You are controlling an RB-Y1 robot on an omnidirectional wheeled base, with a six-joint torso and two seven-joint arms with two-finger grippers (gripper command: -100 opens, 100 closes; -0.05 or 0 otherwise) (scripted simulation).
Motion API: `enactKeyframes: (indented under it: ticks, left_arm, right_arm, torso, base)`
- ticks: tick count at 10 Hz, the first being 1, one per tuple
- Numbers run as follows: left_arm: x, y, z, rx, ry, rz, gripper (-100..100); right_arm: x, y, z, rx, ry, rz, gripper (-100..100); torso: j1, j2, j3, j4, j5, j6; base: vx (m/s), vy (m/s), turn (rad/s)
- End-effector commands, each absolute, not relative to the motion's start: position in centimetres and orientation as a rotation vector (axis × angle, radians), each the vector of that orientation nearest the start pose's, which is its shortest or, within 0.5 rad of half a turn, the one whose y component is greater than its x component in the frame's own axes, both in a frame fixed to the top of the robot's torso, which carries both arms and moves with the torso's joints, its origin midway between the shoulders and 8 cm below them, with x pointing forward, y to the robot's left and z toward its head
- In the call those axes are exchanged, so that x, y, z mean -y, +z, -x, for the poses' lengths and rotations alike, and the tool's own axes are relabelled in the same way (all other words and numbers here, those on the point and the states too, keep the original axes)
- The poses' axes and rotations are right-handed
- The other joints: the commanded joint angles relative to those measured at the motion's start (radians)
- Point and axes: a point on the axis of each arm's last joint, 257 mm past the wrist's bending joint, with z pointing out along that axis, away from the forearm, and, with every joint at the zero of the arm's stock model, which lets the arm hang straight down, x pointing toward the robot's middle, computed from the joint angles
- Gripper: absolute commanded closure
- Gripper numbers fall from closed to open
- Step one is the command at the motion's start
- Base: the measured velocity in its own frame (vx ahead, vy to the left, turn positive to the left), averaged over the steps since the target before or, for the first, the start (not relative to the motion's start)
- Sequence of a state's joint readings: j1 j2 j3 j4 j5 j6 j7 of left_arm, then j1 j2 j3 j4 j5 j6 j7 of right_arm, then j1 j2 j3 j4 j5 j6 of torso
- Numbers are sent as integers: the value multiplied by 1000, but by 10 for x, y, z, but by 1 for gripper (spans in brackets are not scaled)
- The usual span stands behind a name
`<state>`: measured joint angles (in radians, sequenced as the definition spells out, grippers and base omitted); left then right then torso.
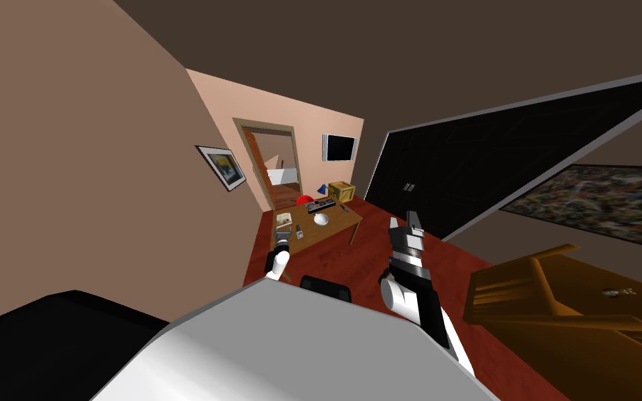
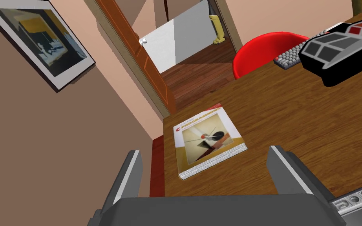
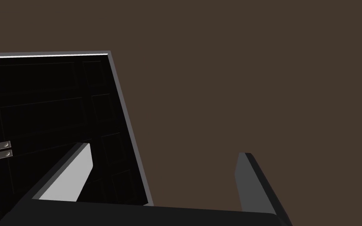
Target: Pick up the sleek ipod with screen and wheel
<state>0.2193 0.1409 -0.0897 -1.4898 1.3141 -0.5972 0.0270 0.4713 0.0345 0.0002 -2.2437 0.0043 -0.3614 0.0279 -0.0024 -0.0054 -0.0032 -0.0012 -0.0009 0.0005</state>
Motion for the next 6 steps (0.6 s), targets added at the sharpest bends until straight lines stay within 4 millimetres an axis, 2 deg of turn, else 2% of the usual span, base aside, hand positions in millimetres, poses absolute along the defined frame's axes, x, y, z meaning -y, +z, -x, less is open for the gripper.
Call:
enactKeyframes:
  ticks: [1, 2, 3, 4, 5, 6]
  left_arm:
    - [-395, -323, -424, 114, -1572, 1921, -100]
    - [-394, -340, -423, 134, -1544, 1965, -100]
    - [-394, -342, -422, 153, -1544, 1976, -100]
    - [-393, -358, -421, 177, -1516, 2021, -100]
    - [-393, -360, -420, 190, -1515, 2027, -100]
    - [-391, -375, -418, 210, -1487, 2068, -100]
  right_arm:
    - [284, -10, -374, -694, 1250, -790, 0]
    - [284, -10, -374, -694, 1250, -790, 0]
    - [284, -10, -374, -694, 1250, -790, 0]
    - [284, -10, -374, -694, 1250, -790, 0]
    - [284, -10, -374, -695, 1250, -790, 0]
    - [284, -10, -374, -694, 1250, -790, 0]
  torso:
    - [0, 0, 0, 0, 0, 0]
    - [1, 0, 0, 0, 0, 0]
    - [1, 1, 0, 0, 0, 0]
    - [2, 1, 1, 0, 0, 0]
    - [2, 1, 0, 0, 0, 0]
    - [2, 1, 1, 0, 0, 0]
  base:
    - [47, -51, 24]
    - [44, -50, 28]
    - [34, -38, 19]
    - [43, -39, 28]
    - [37, -35, 20]
    - [46, -47, 15]
